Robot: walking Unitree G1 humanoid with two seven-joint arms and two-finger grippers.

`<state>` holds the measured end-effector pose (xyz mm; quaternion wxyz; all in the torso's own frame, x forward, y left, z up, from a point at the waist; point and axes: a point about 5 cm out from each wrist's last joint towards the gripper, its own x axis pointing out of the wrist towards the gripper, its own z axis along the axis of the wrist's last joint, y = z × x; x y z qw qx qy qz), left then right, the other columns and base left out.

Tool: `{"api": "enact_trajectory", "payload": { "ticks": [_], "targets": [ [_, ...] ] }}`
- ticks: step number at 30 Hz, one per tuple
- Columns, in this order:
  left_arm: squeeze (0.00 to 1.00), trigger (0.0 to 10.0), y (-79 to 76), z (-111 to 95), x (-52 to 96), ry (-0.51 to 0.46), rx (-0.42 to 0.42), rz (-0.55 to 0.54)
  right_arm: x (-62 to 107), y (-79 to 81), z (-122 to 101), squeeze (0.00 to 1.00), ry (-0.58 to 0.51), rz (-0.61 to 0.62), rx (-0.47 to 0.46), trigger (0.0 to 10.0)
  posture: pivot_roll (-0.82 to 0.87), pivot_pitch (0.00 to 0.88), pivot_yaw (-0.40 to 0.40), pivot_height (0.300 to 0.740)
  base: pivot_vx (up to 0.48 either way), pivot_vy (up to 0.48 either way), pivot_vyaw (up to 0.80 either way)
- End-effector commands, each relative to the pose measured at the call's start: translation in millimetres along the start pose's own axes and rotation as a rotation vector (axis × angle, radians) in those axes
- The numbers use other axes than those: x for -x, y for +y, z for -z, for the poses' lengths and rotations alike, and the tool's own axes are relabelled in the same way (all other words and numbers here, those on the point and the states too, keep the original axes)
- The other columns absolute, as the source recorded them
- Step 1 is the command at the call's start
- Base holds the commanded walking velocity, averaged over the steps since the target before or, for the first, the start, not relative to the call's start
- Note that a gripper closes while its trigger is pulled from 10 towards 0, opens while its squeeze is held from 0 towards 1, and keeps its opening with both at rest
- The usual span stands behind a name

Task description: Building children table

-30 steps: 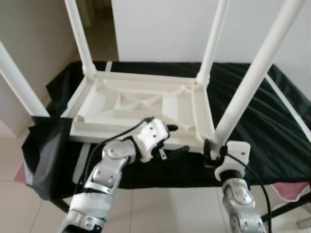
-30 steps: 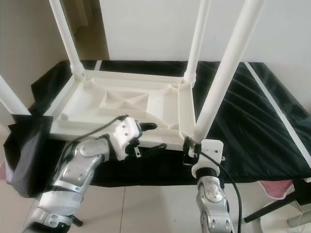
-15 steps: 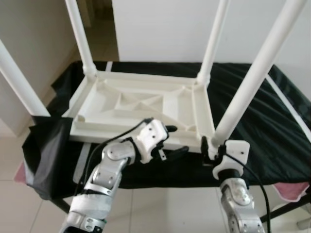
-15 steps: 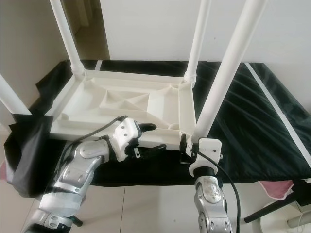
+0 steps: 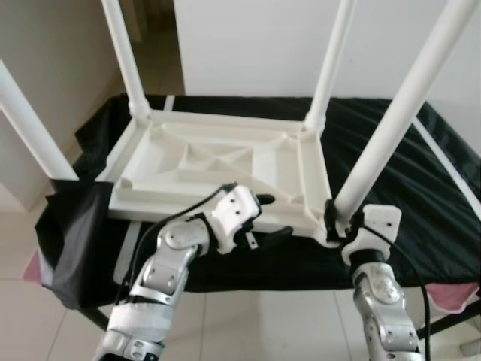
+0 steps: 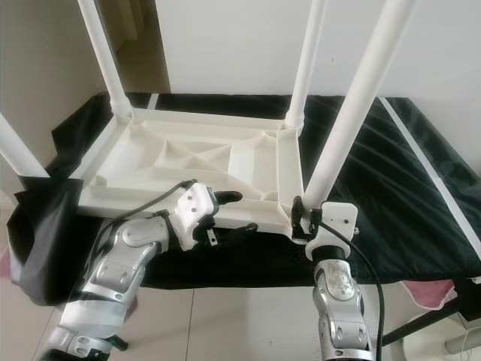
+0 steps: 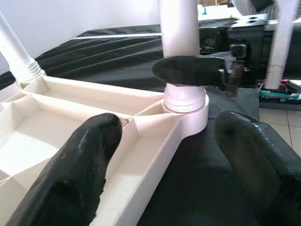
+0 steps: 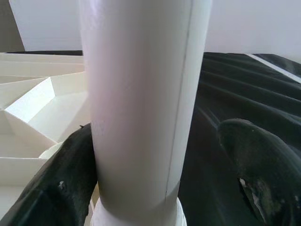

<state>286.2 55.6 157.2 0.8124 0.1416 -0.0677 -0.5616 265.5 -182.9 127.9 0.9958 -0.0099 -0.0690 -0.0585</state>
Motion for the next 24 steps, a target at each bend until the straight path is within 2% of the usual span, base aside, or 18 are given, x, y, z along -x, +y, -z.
{"api": "enact_trajectory", "payload": {
  "ticks": [1,9,11,17,24],
  "targets": [
    [0.00,10.0,-1.9,2,-0.8,0.013,0.007,-0.067,-3.0,-15.6,1,0.00,0.001,0.056,0.000,10.0,-0.02,0.000,-0.028,0.740,0.000,0.000,0.00],
    [0.00,10.0,-7.9,1,-1.3,0.010,0.021,-0.035,-12.7,-24.5,-4,0.00,-0.018,0.056,-0.006,10.0,-0.01,0.000,-0.029,0.740,0.000,0.000,0.00],
    [0.00,10.0,-10.2,0,0.2,0.006,0.035,-0.020,-18.9,-37.4,-5,0.00,-0.024,0.058,-0.001,10.0,-0.01,0.000,-0.029,0.740,0.000,0.000,0.00],
    [0.00,10.0,-12.9,0,3.4,0.008,0.046,-0.005,-25.0,-56.3,-7,0.00,-0.024,0.085,-0.003,10.0,0.00,0.000,-0.027,0.740,0.000,0.000,0.00],
    [0.00,10.0,-12.4,-2,7.9,-0.027,0.078,-0.067,-13.3,-9.8,-3,0.00,-0.031,-0.057,-0.090,10.0,0.00,0.000,-0.034,0.740,0.000,0.000,0.00]
  ]
}}
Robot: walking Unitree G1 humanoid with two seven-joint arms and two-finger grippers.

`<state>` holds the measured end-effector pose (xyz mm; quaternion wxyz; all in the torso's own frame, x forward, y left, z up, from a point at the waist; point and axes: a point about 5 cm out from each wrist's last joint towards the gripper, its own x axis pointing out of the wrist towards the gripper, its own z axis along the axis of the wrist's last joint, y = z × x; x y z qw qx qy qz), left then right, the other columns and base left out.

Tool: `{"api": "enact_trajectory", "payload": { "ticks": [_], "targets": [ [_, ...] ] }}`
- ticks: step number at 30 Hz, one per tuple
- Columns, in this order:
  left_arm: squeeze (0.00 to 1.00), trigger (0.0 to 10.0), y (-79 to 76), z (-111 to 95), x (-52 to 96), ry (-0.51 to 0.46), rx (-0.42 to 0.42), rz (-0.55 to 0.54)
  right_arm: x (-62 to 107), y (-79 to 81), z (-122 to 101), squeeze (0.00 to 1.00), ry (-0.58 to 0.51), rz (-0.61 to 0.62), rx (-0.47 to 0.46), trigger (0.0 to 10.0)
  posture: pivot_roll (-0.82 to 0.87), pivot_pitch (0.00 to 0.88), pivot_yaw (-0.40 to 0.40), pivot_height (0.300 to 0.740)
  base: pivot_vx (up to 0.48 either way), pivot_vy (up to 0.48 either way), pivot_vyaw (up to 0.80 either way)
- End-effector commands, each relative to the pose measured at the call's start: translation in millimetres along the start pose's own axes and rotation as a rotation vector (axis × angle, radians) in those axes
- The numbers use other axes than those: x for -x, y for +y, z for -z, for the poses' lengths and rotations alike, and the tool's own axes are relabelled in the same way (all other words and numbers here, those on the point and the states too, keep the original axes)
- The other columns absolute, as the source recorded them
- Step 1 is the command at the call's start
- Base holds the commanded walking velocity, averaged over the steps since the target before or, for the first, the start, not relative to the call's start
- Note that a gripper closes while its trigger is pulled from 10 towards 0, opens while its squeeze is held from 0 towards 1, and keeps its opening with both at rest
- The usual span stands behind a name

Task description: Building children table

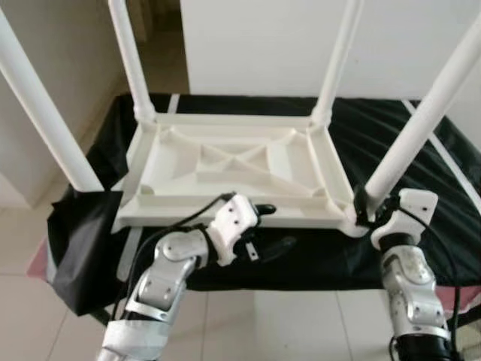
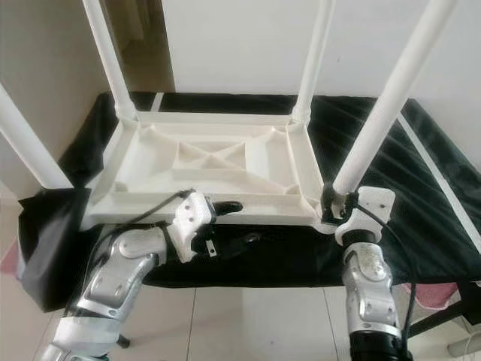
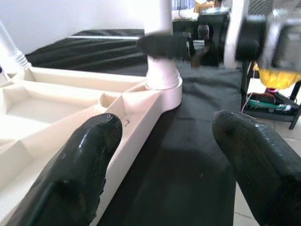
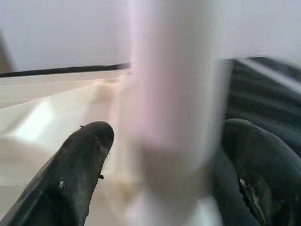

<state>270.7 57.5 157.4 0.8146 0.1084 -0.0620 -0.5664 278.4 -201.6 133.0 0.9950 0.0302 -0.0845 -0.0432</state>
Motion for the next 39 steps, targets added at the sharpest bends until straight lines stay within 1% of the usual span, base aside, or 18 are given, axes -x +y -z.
{"api": "enact_trajectory", "payload": {
  "ticks": [1,3,8,9,10,12,14,16,20,21,22,23,25,28,32,33,36,39],
  "targets": [
    [0.00,10.0,0.1,2,1.4,0.000,0.000,-0.079,4.3,12.0,1,0.00,-0.008,-0.036,-0.018,10.0,0.00,0.000,-0.040,0.740,0.000,0.000,0.00],
    [0.00,10.0,-0.5,2,2.0,0.001,-0.011,-0.086,5.5,14.3,2,0.00,-0.012,-0.039,-0.025,10.0,0.00,0.000,-0.040,0.740,0.000,0.000,0.00],
    [0.00,10.0,-2.4,-1,10.2,-0.027,0.026,-0.112,14.0,19.5,4,0.00,-0.016,-0.019,-0.045,10.0,0.01,0.000,-0.050,0.740,0.000,0.000,0.00],
    [0.00,10.0,-2.4,0,15.2,-0.017,0.027,-0.119,18.4,20.7,6,0.00,-0.007,-0.025,-0.044,10.0,0.01,0.000,-0.054,0.740,0.000,0.000,0.00],
    [0.00,10.0,-2.4,0,15.2,-0.017,0.027,-0.119,18.4,20.7,6,0.00,-0.007,-0.025,-0.044,10.0,0.01,0.000,-0.054,0.740,0.000,0.000,0.00],
    [0.00,10.0,-2.5,5,25.9,0.017,0.029,-0.130,27.0,21.5,10,0.00,0.009,-0.033,-0.037,10.0,0.02,0.000,-0.058,0.740,0.000,0.000,0.00],
    [0.00,10.0,-2.7,7,29.9,0.031,0.025,-0.134,29.6,20.4,10,0.00,0.012,-0.027,-0.029,10.0,0.02,0.000,-0.060,0.740,0.000,0.000,0.00],
    [0.00,10.0,-2.8,13,35.0,0.072,0.012,-0.141,28.5,12.6,11,0.00,0.017,0.014,-0.020,10.0,0.02,0.000,-0.061,0.740,0.000,0.000,0.00],
    [0.00,10.0,-3.9,16,36.4,0.097,-0.006,-0.139,24.6,6.0,9,0.00,0.016,0.033,-0.021,10.0,0.02,0.000,-0.061,0.740,0.000,0.000,0.00],
    [0.00,10.0,-4.5,17,36.5,0.101,-0.007,-0.142,21.6,-0.3,7,0.00,0.011,0.050,-0.018,10.0,0.02,0.000,-0.061,0.740,0.000,0.000,0.00],
    [0.00,10.0,-5.2,17,36.7,0.103,-0.001,-0.148,16.9,-12.0,2,0.00,-0.003,0.075,0.009,10.0,0.02,0.000,-0.060,0.740,0.000,0.000,0.00],
    [0.00,10.0,-5.2,17,36.7,0.103,-0.001,-0.148,16.9,-12.0,2,0.00,-0.003,0.075,0.009,10.0,0.02,0.000,-0.060,0.740,0.000,0.000,0.00],
    [0.00,10.0,-7.4,17,37.6,0.107,0.001,-0.149,13.7,-33.7,-3,0.00,-0.007,0.116,0.059,10.0,0.02,0.000,-0.059,0.740,0.000,0.000,0.00],
    [0.00,10.0,-7.5,16,38.0,0.108,0.004,-0.151,13.5,-37.4,-3,0.00,-0.007,0.125,0.061,10.0,0.02,0.000,-0.059,0.740,0.000,0.000,0.00],
    [0.00,10.0,-9.8,17,42.5,0.117,0.013,-0.160,13.6,-63.9,-9,0.00,-0.011,0.202,0.099,10.0,0.01,0.017,-0.054,0.740,0.000,0.000,0.00],
    [0.00,10.0,-9.8,17,42.5,0.117,0.013,-0.160,13.6,-63.9,-9,0.00,-0.011,0.202,0.099,10.0,0.01,0.017,-0.054,0.740,0.000,0.000,0.00],
    [0.00,10.0,-12.6,19,44.4,0.125,0.018,-0.162,14.8,-88.4,-12,0.00,-0.010,0.268,0.128,10.0,0.01,0.033,-0.053,0.740,0.000,0.000,0.00],
    [0.00,10.0,-14.8,19,44.3,0.126,0.022,-0.156,14.2,-96.4,-13,0.00,-0.009,0.284,0.141,10.0,0.01,0.036,-0.054,0.740,0.000,0.000,0.00]
  ]
}}
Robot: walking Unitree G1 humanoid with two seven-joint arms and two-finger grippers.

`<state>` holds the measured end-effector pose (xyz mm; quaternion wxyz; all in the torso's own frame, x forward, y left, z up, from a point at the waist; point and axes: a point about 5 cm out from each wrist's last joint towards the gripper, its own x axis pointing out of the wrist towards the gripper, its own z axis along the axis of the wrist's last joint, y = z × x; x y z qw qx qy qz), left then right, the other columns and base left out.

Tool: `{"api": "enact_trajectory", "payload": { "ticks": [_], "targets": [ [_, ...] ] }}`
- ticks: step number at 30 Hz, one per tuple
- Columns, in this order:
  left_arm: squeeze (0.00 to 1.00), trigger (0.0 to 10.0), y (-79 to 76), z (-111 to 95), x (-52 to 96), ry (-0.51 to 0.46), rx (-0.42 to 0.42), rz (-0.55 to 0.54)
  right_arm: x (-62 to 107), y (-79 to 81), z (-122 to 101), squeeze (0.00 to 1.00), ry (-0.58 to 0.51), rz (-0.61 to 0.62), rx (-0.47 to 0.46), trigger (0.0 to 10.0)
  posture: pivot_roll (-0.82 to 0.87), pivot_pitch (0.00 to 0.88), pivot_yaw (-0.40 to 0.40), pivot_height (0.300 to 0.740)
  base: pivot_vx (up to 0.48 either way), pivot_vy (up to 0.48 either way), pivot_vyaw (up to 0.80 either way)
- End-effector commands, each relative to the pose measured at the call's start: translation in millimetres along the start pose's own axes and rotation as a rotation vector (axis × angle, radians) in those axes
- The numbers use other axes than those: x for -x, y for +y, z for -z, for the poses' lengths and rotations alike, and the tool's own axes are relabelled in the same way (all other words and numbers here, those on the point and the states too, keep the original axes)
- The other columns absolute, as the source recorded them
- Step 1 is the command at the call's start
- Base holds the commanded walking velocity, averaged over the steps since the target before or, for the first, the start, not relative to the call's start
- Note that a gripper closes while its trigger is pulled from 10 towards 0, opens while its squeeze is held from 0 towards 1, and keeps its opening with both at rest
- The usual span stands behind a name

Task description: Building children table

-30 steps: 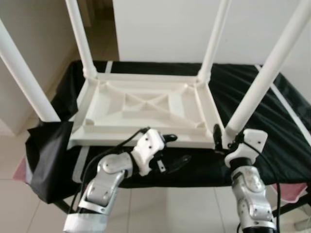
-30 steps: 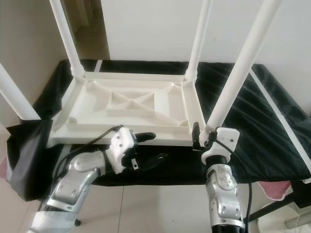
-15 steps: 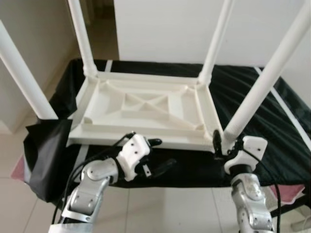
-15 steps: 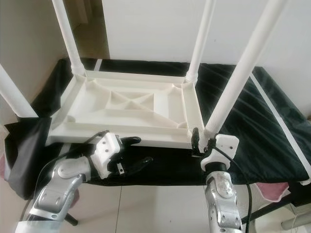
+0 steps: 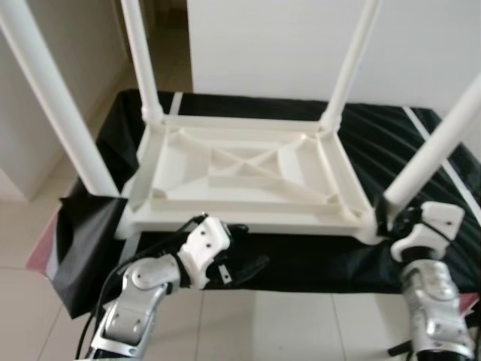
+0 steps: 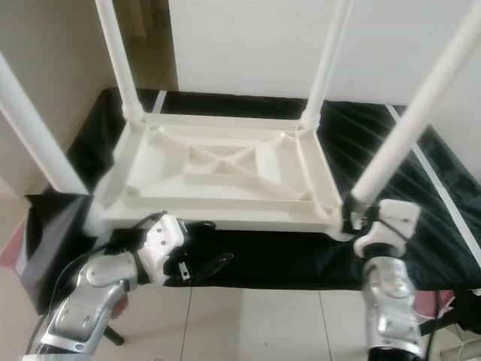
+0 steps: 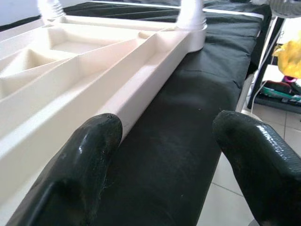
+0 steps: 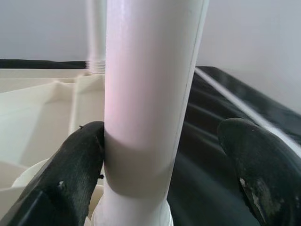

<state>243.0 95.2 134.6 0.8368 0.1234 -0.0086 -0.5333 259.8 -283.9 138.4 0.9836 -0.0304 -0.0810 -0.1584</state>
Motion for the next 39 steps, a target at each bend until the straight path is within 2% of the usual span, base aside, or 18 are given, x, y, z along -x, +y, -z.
{"api": "enact_trajectory", "payload": {
  "ticks": [1,4,6,9,10,11,14,16,18,20,22,28,30,31,33,35,36,39],
  "targets": [
    [0.00,10.0,2.6,-1,-0.3,0.010,-0.009,-0.089,0.5,-15.5,2,0.00,0.002,0.065,0.004,10.0,0.01,0.036,-0.054,0.740,0.000,0.000,0.00],
    [0.00,10.0,2.1,-2,0.0,0.012,-0.004,-0.089,-1.5,-17.5,4,0.00,0.010,0.072,0.002,10.0,0.01,0.041,-0.053,0.740,0.000,0.000,0.00],
    [0.00,10.0,1.3,0,4.5,0.023,0.001,-0.094,-0.7,-1.9,4,0.00,0.003,0.029,-0.017,10.0,0.02,0.039,-0.053,0.740,0.000,0.000,0.00],
    [0.00,10.0,1.1,0,5.0,0.024,0.001,-0.095,-0.8,-0.4,4,0.00,0.001,0.024,-0.019,10.0,0.02,0.039,-0.053,0.740,0.000,0.000,0.00],
    [0.00,10.0,1.4,2,8.5,0.032,0.008,-0.103,2.9,14.7,6,0.00,0.004,-0.010,-0.049,10.0,0.02,0.037,-0.054,0.740,0.000,0.000,0.00],
    [0.00,10.0,1.4,2,8.5,0.032,0.008,-0.103,2.9,14.7,6,0.00,0.004,-0.010,-0.049,10.0,0.02,0.037,-0.054,0.740,0.000,0.000,0.00],
    [0.00,10.0,2.3,5,17.3,0.038,0.018,-0.124,10.6,41.6,8,0.00,0.001,-0.081,-0.074,10.0,0.03,0.036,-0.057,0.740,0.000,0.000,0.00],
    [0.00,10.0,2.2,5,20.1,0.037,0.023,-0.129,12.4,46.4,9,0.00,0.004,-0.088,-0.088,10.0,0.03,0.036,-0.057,0.740,0.000,0.000,0.00],
    [0.00,10.0,0.5,4,29.4,0.024,0.034,-0.126,16.8,53.6,11,0.00,0.011,-0.090,-0.117,10.0,0.05,0.037,-0.060,0.740,0.000,0.000,0.00],
    [0.00,10.0,-0.2,2,32.6,0.019,0.031,-0.123,18.1,54.9,12,0.00,0.012,-0.087,-0.122,10.0,0.05,0.037,-0.060,0.740,0.000,0.000,0.00],
    [0.00,10.0,-1.2,-6,46.3,-0.023,0.028,-0.108,21.4,56.2,17,0.00,0.038,-0.067,-0.149,10.0,0.05,0.036,-0.060,0.740,0.000,0.000,0.00],
    [0.00,10.0,-4.5,-10,61.0,-0.034,0.038,-0.078,27.3,54.2,20,0.00,0.049,-0.053,-0.139,10.0,0.06,0.034,-0.061,0.740,0.000,0.000,0.00],
    [0.00,10.0,-4.8,-12,73.7,-0.039,0.068,-0.072,33.7,52.7,22,0.00,0.063,-0.046,-0.137,10.0,0.06,0.035,-0.065,0.740,0.000,0.000,0.00],
    [0.00,10.0,-4.8,-12,73.7,-0.039,0.068,-0.072,33.7,52.7,22,0.00,0.063,-0.046,-0.137,10.0,0.06,0.035,-0.065,0.740,0.000,0.000,0.00],
    [0.00,10.0,-3.3,-11,89.4,-0.037,0.116,-0.074,40.8,55.6,25,0.00,0.082,-0.068,-0.139,10.0,0.07,0.036,-0.067,0.740,0.000,0.000,0.00],
    [0.00,10.0,-3.3,-11,89.4,-0.037,0.116,-0.074,40.8,55.6,25,0.00,0.082,-0.068,-0.139,10.0,0.07,0.036,-0.067,0.740,0.000,0.000,0.00],
    [0.00,10.0,0.8,-6,104.2,0.010,0.110,-0.108,45.8,62.3,28,0.00,0.099,-0.097,-0.152,10.0,0.07,0.037,-0.070,0.740,0.000,0.000,0.00],
    [0.00,10.0,2.8,-3,114.1,0.045,0.106,-0.125,47.5,69.4,30,0.00,0.112,-0.132,-0.163,10.0,0.07,0.038,-0.072,0.740,0.000,0.000,0.00]
  ]
}}
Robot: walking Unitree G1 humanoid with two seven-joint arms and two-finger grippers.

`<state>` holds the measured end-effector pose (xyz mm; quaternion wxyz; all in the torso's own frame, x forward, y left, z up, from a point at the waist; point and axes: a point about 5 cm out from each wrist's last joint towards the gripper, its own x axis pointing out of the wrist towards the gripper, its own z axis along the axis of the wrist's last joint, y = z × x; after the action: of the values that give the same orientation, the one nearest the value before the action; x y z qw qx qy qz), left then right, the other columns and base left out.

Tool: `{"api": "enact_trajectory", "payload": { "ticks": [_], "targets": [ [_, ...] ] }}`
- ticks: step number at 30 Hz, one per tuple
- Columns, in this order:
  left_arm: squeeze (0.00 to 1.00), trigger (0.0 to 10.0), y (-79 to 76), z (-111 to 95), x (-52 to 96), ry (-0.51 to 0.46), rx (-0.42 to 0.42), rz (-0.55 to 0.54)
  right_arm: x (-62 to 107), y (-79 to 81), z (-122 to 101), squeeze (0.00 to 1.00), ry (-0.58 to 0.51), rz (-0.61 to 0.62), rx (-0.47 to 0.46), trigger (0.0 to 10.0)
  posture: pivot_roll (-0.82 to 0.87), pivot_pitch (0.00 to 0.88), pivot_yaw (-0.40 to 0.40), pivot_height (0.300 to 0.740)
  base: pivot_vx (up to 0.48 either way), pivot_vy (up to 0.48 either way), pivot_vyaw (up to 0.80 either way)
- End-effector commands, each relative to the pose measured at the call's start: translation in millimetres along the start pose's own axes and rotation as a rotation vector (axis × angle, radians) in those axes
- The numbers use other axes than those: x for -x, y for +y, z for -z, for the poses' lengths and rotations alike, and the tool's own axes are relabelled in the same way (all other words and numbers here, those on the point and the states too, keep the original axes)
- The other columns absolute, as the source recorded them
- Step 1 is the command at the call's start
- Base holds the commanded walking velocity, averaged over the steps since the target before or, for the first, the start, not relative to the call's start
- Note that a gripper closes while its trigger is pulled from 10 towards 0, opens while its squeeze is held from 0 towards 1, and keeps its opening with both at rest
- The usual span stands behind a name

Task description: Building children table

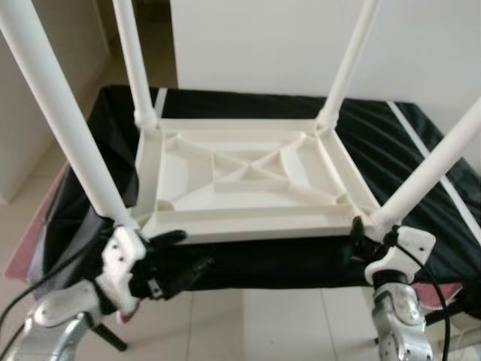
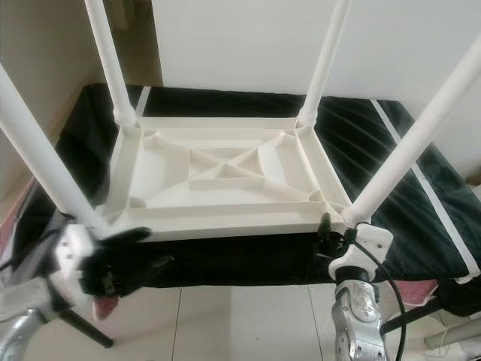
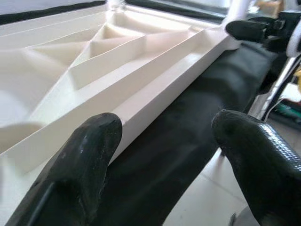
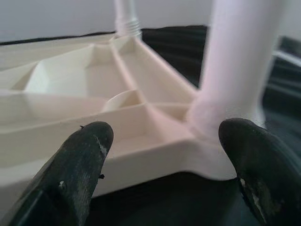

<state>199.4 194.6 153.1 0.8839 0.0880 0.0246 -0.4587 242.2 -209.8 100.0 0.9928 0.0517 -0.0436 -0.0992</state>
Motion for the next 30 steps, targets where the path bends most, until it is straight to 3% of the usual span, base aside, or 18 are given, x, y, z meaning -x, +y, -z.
{"api": "enact_trajectory", "payload": {
  "ticks": [1,5,8,9,11,13,19,24,30],
  "targets": [
    [0.00,10.0,1.2,4,11.7,0.032,0.024,0.031,0.7,8.7,4,0.00,0.030,-0.051,-0.014,10.0,0.07,0.038,-0.072,0.740,0.000,0.000,0.00],
    [0.00,10.0,6.6,11,34.4,0.102,0.045,-0.014,-0.7,17.8,5,0.00,0.043,-0.105,-0.034,10.0,0.08,0.036,-0.074,0.740,0.000,0.000,0.00],
    [0.00,10.0,7.9,11,39.0,0.109,0.044,-0.030,-1.0,18.5,5,0.00,0.044,-0.110,-0.035,10.0,0.08,0.036,-0.074,0.740,0.000,0.000,0.00],
    [0.00,10.0,18.1,14,51.3,0.128,0.042,-0.113,-3.3,20.8,6,0.00,0.055,-0.128,-0.033,10.0,0.10,0.040,-0.075,0.740,0.000,0.000,0.00],
    [0.00,10.0,22.5,15,55.9,0.131,0.039,-0.146,-4.3,21.9,7,0.00,0.062,-0.135,-0.030,10.0,0.10,0.040,-0.075,0.740,0.000,0.000,0.00],
    [0.00,10.0,38.9,17,64.3,0.108,0.042,-0.290,-7.8,24.2,10,0.00,0.074,-0.145,-0.028,10.0,0.11,0.046,-0.077,0.740,0.000,0.000,0.00],
    [0.00,10.0,60.9,12,71.7,0.081,-0.035,-0.470,-11.9,31.7,10,0.00,0.074,-0.177,-0.040,10.0,0.12,0.048,-0.076,0.740,0.000,0.000,0.00],
    [0.00,10.0,69.1,9,74.9,0.068,-0.033,-0.506,-13.1,34.7,10,0.00,0.073,-0.185,-0.047,10.0,0.12,0.053,-0.072,0.740,0.000,0.000,0.00],
    [0.00,10.0,98.7,-4,75.2,0.035,-0.079,-0.589,-16.8,41.0,9,0.00,0.066,-0.191,-0.055,10.0,0.11,0.053,-0.060,0.740,0.000,0.000,0.00]
  ]
}}
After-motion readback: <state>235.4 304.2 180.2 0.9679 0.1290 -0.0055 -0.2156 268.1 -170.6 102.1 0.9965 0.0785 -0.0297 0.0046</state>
